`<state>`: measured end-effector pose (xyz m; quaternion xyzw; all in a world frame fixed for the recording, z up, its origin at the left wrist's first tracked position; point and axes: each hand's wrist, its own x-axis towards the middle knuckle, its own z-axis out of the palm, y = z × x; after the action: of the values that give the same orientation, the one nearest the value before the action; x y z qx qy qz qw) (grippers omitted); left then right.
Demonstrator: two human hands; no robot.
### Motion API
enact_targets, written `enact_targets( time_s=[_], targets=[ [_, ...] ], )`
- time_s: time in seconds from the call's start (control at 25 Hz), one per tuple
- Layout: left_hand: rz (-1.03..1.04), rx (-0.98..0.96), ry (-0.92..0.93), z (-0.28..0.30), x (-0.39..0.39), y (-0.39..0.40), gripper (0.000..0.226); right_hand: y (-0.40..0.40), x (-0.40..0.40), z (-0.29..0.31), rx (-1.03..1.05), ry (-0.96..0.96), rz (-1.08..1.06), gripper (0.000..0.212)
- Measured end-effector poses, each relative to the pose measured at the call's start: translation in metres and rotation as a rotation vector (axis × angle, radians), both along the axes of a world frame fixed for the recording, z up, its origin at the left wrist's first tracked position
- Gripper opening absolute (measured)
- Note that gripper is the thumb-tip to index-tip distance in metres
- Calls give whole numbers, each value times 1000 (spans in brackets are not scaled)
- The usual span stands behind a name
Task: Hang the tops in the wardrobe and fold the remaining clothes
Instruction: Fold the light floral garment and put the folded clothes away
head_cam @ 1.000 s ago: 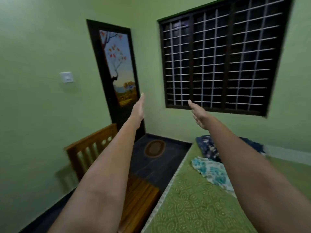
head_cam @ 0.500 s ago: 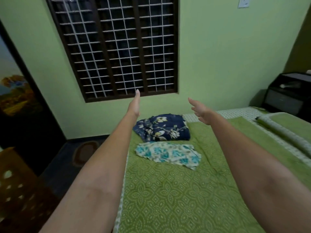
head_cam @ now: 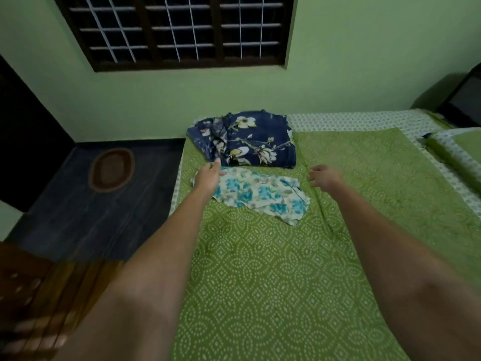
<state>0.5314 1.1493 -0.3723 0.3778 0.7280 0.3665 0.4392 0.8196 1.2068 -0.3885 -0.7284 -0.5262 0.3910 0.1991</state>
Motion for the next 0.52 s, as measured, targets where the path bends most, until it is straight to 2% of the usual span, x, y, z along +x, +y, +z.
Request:
enact_targets(
  time_s=[0.12, 0.24, 0.32, 0.4, 0.52],
  targets=[
    [-103, -81, 178, -90, 1, 44, 41, 34, -3, -94, -116, -90, 55, 28],
    [-357, -159, 455, -203, 2, 83, 41, 59, -9, -209, -190, -208, 114, 34],
    [-618, -218, 730, -274, -2, 101, 47, 66, -13, -284, -237, -347, 239, 46],
    [-789, -238, 915, -329, -6, 118, 54, 74, -15, -343, -243, -458, 313, 61],
    [-766, -178, 963, -393, -9, 154, 67, 108, -16, -397, -188, -581, 266, 81]
  ],
)
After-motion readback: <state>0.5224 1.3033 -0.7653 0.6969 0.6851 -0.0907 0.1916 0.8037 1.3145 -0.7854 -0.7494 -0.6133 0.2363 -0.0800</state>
